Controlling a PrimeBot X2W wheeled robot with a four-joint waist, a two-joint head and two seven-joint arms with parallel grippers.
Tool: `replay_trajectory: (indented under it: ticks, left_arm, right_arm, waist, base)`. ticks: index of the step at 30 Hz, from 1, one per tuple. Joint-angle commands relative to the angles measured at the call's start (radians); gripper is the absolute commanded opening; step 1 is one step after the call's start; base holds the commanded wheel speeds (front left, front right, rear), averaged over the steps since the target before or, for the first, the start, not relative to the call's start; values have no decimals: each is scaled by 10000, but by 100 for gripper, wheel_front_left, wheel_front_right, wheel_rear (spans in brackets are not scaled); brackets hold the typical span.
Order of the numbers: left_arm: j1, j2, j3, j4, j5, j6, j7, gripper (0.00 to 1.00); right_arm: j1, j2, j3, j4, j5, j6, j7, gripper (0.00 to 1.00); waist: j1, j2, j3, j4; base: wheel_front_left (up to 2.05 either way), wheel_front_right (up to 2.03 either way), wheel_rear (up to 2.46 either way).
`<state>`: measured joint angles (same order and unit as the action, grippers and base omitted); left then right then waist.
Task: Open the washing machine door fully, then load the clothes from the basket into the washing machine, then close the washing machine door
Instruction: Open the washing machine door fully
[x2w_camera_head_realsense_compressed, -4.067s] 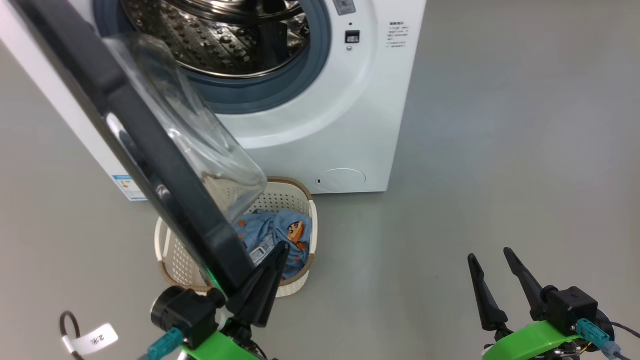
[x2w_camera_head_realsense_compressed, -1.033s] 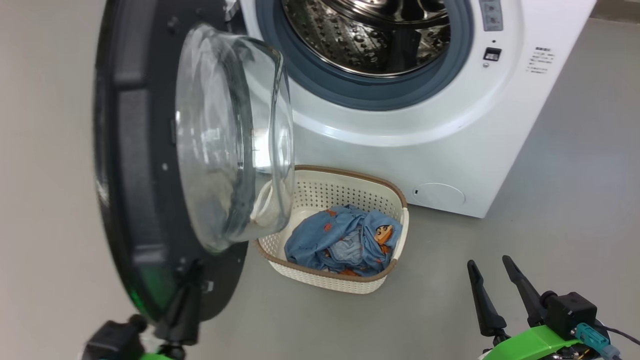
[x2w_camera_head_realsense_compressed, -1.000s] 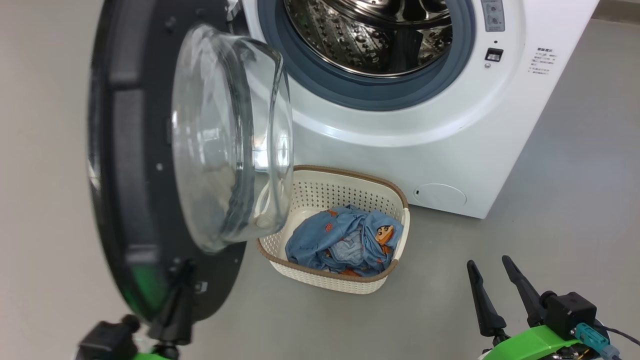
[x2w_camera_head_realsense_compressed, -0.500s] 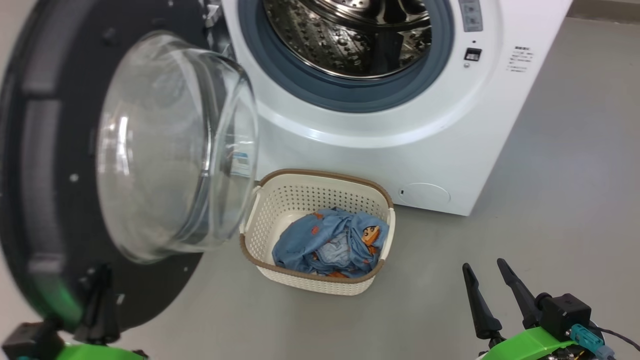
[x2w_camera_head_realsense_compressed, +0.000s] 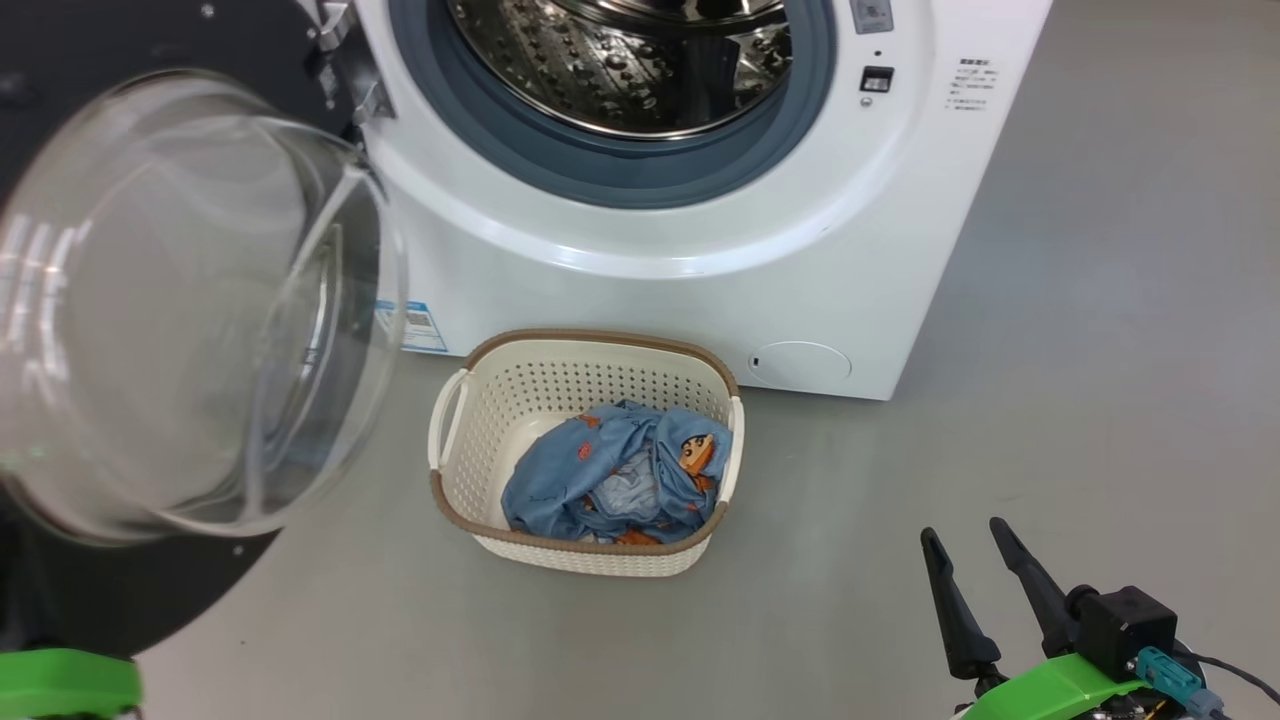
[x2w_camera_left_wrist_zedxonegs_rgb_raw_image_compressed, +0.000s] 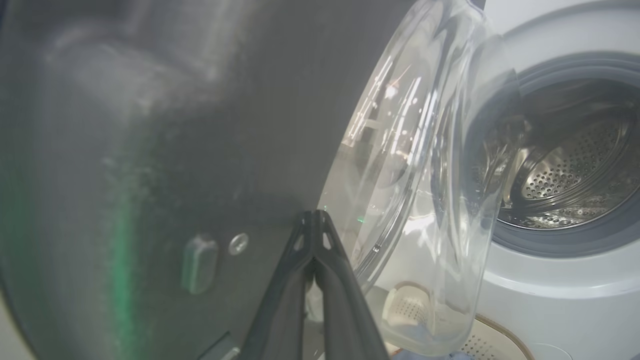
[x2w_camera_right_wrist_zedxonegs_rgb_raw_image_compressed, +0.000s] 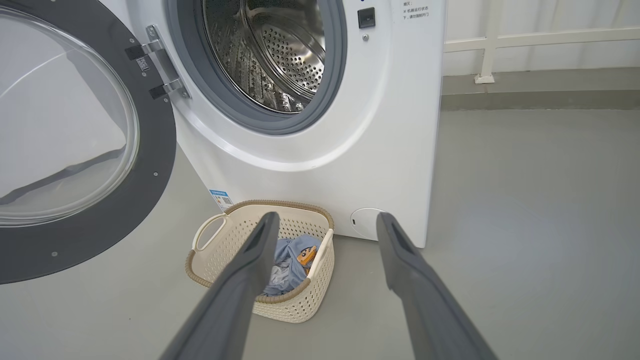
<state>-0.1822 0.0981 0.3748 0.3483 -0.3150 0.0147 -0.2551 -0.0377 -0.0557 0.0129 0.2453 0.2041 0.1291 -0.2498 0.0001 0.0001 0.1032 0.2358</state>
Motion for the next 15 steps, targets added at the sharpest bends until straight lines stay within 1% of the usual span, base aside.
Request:
replay_trajectory:
  ticks: [1, 6, 11, 15]
  left_arm:
    - [-472, 551, 689, -159, -75, 196, -67, 0]
    - [-844, 824, 1358, 94, -21, 130, -67, 0]
    - [-1207, 1156, 1691, 594, 213, 25, -67, 0]
    - [-1356, 1239, 1789, 792, 386, -46, -67, 0]
  right_arm:
    - [-269, -40, 265, -181, 101, 16, -120, 100]
    - [-302, -97, 265, -179, 115, 16, -120, 100]
    - [-351, -128, 295, -188, 110, 16, -120, 100]
    - [-377, -140, 306, -198, 114, 16, -120, 100]
  waist:
    - [0, -1, 53, -112]
    - [-1, -1, 137, -225]
    - [-1, -1, 223, -312]
    - [-1, -1, 269, -347]
  base:
    - [0, 0, 0]
    - [0, 0, 0]
    - [0, 0, 0]
    - [0, 0, 0]
